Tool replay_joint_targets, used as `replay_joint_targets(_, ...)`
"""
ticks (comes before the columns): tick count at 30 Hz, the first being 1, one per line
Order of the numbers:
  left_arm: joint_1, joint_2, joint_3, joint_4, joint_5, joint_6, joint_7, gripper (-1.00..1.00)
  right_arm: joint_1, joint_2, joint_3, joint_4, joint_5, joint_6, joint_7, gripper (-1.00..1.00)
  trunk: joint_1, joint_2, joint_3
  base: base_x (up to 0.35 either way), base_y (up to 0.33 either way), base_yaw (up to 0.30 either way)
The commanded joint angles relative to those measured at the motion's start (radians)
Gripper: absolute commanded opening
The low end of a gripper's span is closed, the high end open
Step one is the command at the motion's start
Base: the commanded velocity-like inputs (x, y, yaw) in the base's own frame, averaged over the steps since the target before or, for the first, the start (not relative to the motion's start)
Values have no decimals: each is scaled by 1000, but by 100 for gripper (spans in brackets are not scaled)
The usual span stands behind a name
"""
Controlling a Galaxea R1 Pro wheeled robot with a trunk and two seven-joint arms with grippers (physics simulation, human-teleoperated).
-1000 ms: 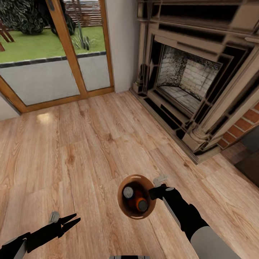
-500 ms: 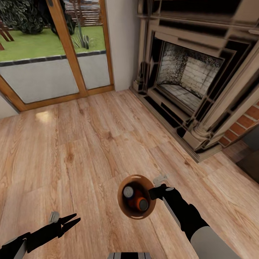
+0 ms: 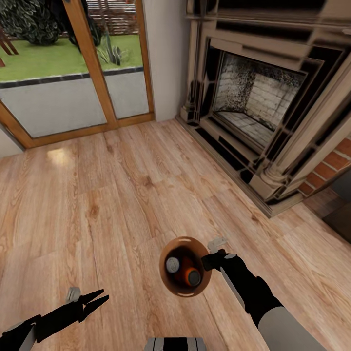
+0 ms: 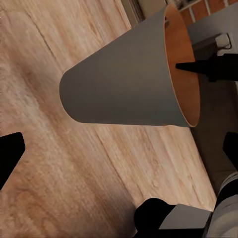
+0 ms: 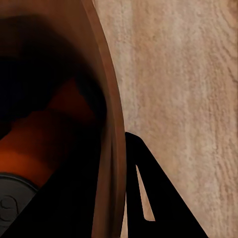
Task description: Put the three can of soda from the living room inside the tash can in the kitchen.
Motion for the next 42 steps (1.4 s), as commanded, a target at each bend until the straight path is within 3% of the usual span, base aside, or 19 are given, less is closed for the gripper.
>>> replay_joint_targets(1,0,0,0,1,0,0,0,100,0,0,0,-1,-12,0,6,-100,4,-7,-3,0,0,0)
replay_joint_targets(25,0,-3,0,0,0,0,-1,100,0,0,-1,-1,-12,0,6,-100,96,-175,-78,0,0,0)
replay_joint_targets(32,0,-3,0,0,0,-1,-2,100,0,0,0,-1,-12,0,6,-100,96,-175,-78,0,0,0)
replay_joint_targets(42,0,-3,0,0,0,-2,-2,100,0,0,0,-1,-12,0,6,-100,127,-231,-103,0,0,0)
